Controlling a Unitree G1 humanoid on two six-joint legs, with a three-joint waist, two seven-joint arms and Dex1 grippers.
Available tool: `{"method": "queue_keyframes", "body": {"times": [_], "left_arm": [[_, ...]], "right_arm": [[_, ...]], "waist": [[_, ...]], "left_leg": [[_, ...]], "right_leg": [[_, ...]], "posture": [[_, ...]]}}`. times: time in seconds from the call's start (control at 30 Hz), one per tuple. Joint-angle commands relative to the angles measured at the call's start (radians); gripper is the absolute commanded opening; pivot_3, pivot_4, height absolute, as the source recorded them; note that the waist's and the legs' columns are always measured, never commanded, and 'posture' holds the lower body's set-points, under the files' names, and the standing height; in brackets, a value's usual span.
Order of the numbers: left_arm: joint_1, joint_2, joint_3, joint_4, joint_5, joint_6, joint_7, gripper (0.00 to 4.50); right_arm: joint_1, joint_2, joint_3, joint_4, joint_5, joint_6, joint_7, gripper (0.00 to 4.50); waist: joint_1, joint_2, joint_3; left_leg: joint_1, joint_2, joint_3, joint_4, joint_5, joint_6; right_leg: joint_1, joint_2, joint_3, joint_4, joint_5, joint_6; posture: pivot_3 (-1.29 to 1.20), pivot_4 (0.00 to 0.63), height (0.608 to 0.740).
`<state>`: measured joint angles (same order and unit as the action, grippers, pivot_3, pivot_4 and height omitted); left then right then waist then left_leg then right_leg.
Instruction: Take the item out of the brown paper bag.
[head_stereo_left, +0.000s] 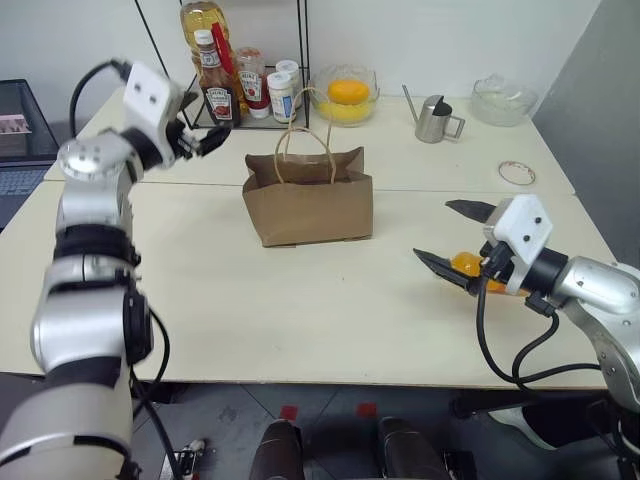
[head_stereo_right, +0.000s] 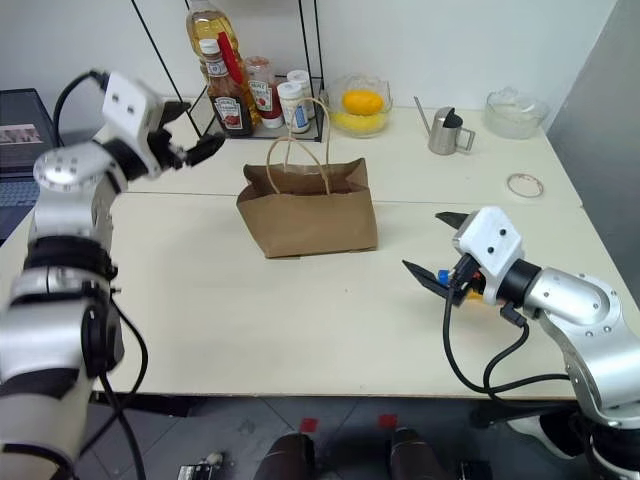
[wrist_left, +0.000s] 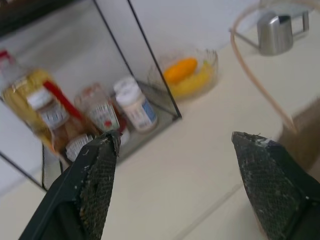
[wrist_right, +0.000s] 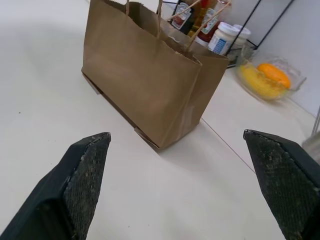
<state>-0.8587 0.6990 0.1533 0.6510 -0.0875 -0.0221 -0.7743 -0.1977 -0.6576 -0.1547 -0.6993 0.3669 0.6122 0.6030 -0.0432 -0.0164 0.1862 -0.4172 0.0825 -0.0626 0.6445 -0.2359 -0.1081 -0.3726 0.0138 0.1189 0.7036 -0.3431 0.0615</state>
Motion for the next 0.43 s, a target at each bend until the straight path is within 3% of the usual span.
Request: {"method": "queue_keyframes", "body": {"times": [0.03,0.27,0.43], "left_arm": [[0.236,0.003,0.095,-0.39,-0.089,0.187,0.063,3.77],[0.685,-0.076,0.193,-0.847,-0.17,0.412,0.19,3.77],[0.744,-0.112,0.202,-0.929,-0.198,0.441,0.231,3.77]], "right_arm": [[0.07,0.07,-0.049,-0.044,-0.019,-0.055,-0.092,4.5],[0.195,0.151,-0.069,-0.009,-0.02,-0.158,-0.109,4.5],[0.183,0.14,-0.055,0.025,-0.025,-0.175,-0.093,4.5]], "waist": [[-0.001,0.0,0.0],[0.013,-0.001,-0.001],[0.016,-0.001,-0.001]], "left_leg": [[0.0,0.0,0.0,0.0,0.0,0.0],[0.002,0.0,0.0,0.001,-0.001,0.003],[0.004,-0.001,0.0,0.001,-0.001,0.003]], "right_leg": [[0.0,0.0,0.0,0.002,0.0,-0.001],[0.001,0.0,0.0,0.003,-0.001,-0.001],[0.003,0.0,0.0,0.003,-0.001,-0.001]], "posture": [[0.0,0.15,0.74],[0.0,0.15,0.74],[0.0,0.15,0.74]]}}
